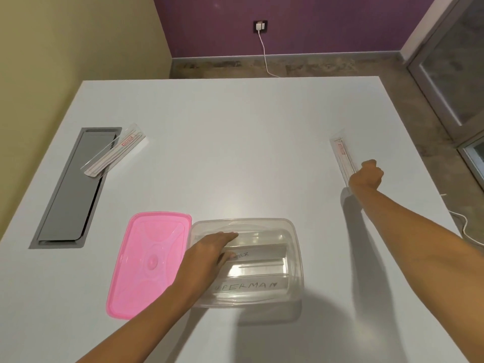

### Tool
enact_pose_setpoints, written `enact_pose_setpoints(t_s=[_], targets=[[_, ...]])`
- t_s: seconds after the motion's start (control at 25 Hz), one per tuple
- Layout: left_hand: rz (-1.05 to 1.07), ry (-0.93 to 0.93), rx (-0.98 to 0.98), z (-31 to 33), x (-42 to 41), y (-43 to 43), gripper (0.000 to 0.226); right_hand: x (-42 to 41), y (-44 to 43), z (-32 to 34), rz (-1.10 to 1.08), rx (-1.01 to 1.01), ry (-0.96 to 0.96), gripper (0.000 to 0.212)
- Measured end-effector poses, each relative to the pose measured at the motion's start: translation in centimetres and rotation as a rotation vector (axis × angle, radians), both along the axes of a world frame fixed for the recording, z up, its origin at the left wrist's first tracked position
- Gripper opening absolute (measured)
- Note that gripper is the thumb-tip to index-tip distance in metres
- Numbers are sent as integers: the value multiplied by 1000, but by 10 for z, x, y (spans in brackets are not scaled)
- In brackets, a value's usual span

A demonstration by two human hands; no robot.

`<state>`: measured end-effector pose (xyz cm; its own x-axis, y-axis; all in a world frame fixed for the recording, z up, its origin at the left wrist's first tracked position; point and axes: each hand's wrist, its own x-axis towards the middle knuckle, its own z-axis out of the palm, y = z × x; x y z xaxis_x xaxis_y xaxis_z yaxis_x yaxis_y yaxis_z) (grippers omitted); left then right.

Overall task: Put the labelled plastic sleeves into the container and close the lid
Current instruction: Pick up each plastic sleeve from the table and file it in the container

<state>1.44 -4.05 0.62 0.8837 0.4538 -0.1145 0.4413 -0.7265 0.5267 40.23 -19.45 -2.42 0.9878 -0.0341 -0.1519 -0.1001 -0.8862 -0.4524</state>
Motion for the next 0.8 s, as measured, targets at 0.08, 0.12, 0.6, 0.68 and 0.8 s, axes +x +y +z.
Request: enact_pose_setpoints(t_s=[0.08, 0.12, 0.6, 0.68, 0.8], targets=[[-15, -35, -13, 2, 0, -2, 36, -12, -3, 3, -39, 83, -5, 42], [-24, -46, -15, 3, 0, -3, 34, -20, -3, 6, -40, 127, -22, 44], [195, -176, -9, 17, -22, -16, 30, -177, -16, 74, 354, 743, 326, 39], [296, -217, -72, 19, -33, -13, 33, -199, -22, 80, 438, 807, 408, 37], [486, -273, -190, 23, -47, -8, 39, -223, -29, 84, 643, 701, 425, 42]])
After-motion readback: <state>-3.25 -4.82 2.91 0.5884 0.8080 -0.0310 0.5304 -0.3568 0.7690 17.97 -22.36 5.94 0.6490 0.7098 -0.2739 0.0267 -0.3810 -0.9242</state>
